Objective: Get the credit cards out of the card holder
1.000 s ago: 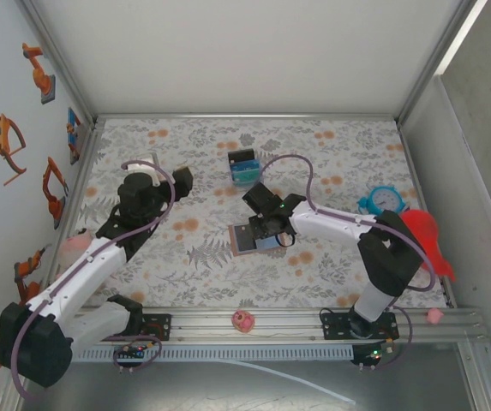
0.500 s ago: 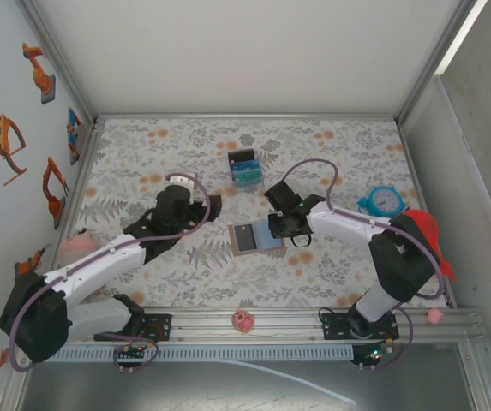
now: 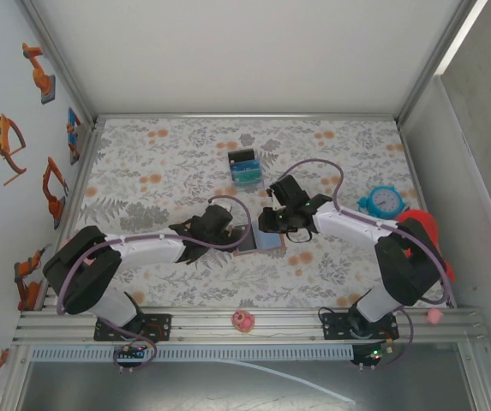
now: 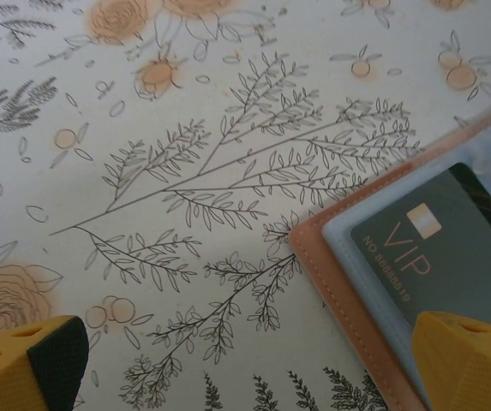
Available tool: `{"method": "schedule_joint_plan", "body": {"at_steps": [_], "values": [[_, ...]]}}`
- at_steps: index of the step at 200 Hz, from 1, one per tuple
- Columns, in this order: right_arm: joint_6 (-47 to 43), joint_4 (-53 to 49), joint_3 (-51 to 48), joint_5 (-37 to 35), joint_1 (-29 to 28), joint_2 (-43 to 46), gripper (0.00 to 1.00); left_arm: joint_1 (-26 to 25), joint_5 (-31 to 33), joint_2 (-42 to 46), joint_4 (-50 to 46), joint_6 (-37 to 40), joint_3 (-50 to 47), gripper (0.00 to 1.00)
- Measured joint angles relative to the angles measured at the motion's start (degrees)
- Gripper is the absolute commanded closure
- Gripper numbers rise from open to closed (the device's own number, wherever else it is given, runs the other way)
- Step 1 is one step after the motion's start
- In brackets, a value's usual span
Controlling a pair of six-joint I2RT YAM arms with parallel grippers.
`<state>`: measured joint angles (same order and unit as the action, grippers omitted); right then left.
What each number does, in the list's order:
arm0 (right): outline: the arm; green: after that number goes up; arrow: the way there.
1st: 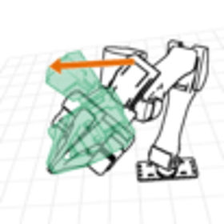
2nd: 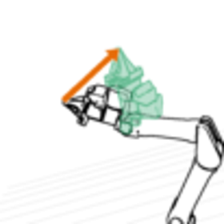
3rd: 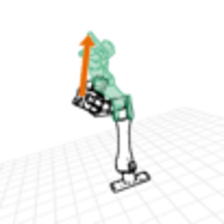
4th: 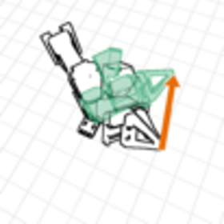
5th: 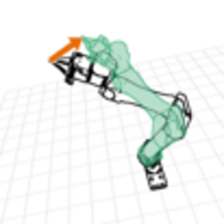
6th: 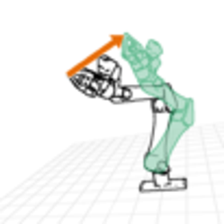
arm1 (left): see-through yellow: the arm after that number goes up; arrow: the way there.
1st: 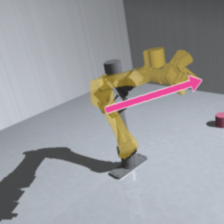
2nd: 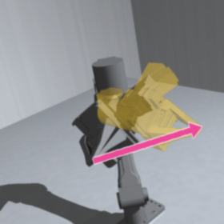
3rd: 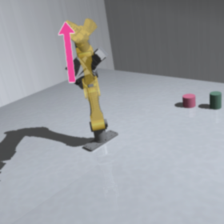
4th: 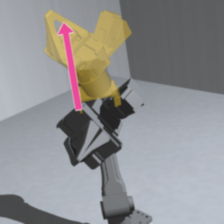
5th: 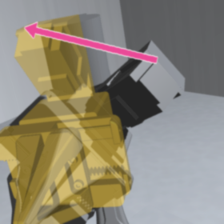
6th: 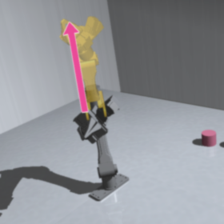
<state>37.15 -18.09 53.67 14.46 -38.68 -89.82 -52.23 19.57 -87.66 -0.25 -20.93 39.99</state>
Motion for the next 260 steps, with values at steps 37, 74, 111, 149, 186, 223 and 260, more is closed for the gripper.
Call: {"method": "schedule_joint_plan", "body": {"at_steps": [37,74,111,149,186,223,260], "values": [[0.7,1.5,0.0,3.6,0.1,-2.6,0.82,-0.3,0.4,-1.8,0.0,0.0,0.4,0.03],[2.1,4.6,-0.5,6.8,0.9,-4.0,0.81,-0.3,0.9,-3.5,0.0,0.2,0.9,0.03],[3.6,7.5,-2.1,9.6,2.0,-6.3,0.8,-0.3,1.7,-4.2,0.2,0.3,1.5,0.03],[5.1,10.2,-3.5,12.0,3.2,-7.3,0.8,-0.3,2.4,-4.6,0.1,0.6,2.0,0.03],[6.1,12.8,-4.5,13.8,3.6,-7.6,0.8,-0.5,3.0,-4.6,-0.3,0.6,2.0,0.03],[6.6,14.3,-4.9,14.7,3.6,-8.6,0.8,-1.2,3.6,-4.7,-0.4,0.6,2.0,0.03],[6.7,15.4,-4.9,14.8,3.6,-9.8,0.8,-1.5,3.9,-4.9,-0.5,0.6,2.3,0.03]]}}
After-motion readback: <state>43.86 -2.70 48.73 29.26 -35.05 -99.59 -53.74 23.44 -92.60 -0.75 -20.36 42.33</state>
